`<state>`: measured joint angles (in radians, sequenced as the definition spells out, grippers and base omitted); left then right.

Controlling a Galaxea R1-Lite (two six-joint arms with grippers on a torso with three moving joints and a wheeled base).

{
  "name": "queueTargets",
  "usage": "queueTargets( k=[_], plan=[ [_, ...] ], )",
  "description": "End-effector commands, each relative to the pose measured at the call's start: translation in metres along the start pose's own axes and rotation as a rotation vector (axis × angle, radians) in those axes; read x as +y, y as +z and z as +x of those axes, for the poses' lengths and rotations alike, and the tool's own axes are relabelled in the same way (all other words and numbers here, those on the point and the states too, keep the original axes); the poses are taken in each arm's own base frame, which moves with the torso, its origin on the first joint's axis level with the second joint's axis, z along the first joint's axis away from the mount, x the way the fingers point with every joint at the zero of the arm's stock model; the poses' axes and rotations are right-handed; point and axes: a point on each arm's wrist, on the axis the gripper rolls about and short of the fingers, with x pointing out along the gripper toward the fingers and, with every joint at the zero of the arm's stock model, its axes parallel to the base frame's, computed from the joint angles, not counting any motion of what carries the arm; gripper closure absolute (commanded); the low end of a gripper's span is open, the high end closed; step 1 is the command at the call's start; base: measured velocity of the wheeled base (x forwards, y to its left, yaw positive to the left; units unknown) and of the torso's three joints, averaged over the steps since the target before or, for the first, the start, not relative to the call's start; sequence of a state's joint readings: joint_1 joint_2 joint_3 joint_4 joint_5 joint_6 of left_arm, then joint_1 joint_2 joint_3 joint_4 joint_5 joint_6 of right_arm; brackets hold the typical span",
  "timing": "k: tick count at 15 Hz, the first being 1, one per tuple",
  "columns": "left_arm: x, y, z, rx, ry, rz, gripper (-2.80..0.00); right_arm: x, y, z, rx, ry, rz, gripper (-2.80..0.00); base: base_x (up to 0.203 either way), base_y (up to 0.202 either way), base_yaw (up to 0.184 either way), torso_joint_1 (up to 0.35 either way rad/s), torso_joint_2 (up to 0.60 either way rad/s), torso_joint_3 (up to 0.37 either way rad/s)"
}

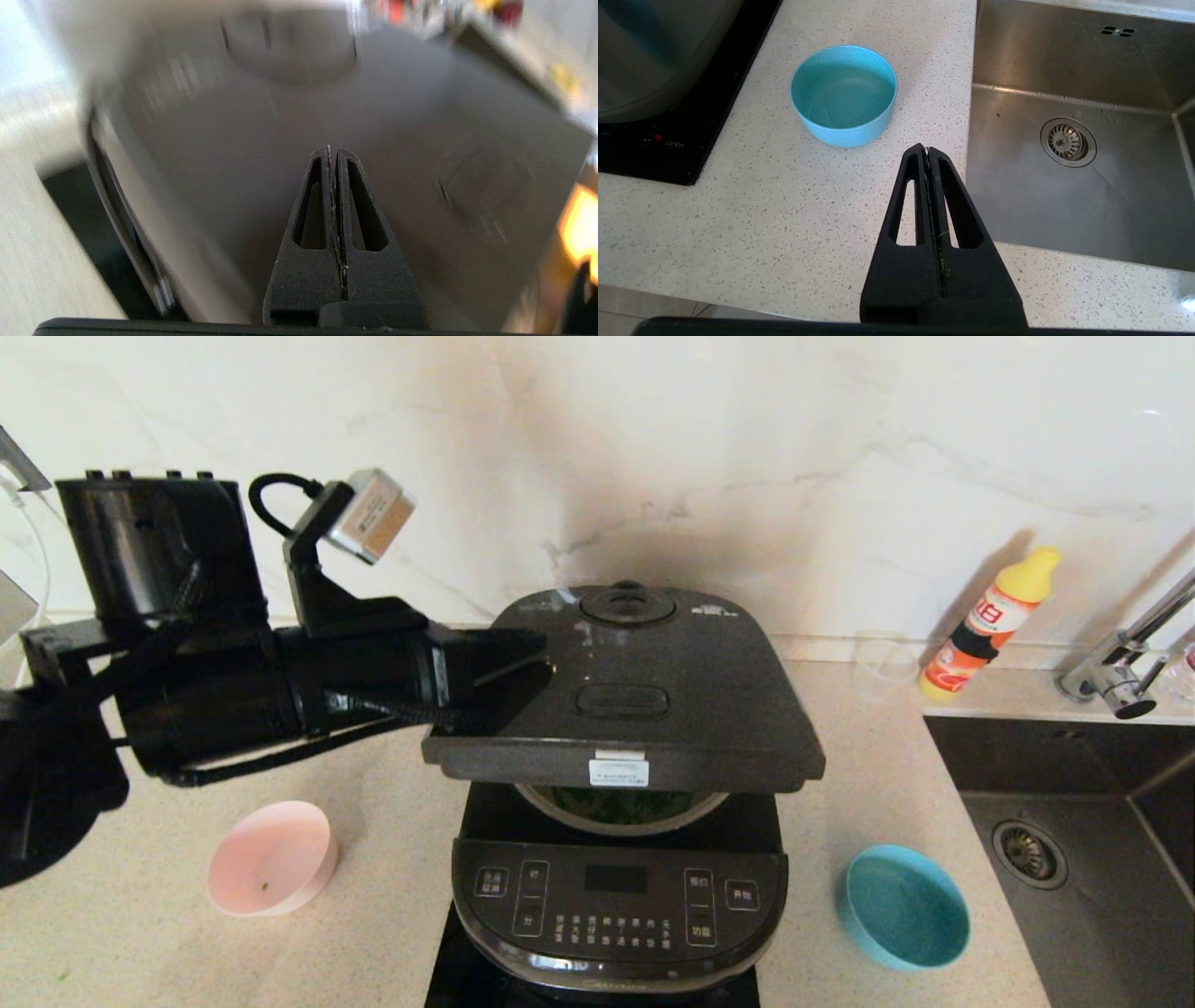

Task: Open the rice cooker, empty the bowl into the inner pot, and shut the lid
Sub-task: Close the rice cooker

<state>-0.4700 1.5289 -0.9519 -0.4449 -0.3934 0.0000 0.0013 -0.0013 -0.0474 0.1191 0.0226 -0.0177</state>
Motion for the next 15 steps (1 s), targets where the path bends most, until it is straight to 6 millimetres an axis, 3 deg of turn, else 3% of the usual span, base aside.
queueTargets(
  k=[1, 5, 11, 13, 15],
  plan=[
    [-0.007, -0.026, -0.014, 0.059, -0.01, 0.0, 0.0, 0.0, 0.0, 0.0, 0.002, 0.001, 0.001, 0.0, 0.0, 0.0, 0.0, 0.0, 0.0, 0.0],
    [-0.011, -0.062, -0.018, 0.094, -0.026, 0.008, 0.0, 0.0, 0.0, 0.0, 0.002, 0.001, 0.001, 0.0, 0.0, 0.0, 0.0, 0.0, 0.0, 0.0],
    [-0.019, -0.098, -0.022, 0.204, -0.054, -0.021, 0.0, 0.0, 0.0, 0.0, 0.002, 0.001, -0.001, 0.0, 0.0, 0.0, 0.0, 0.0, 0.0, 0.0],
    [-0.019, -0.106, -0.021, 0.207, -0.056, -0.02, 0.0, 0.0, 0.0, 0.0, 0.002, 0.001, 0.0, 0.0, 0.0, 0.0, 0.0, 0.0, 0.0, 0.0],
    [-0.018, -0.1, -0.019, 0.135, -0.048, -0.008, 0.0, 0.0, 0.0, 0.0, 0.002, 0.001, -0.001, 0.0, 0.0, 0.0, 0.0, 0.0, 0.0, 0.0]
  ],
)
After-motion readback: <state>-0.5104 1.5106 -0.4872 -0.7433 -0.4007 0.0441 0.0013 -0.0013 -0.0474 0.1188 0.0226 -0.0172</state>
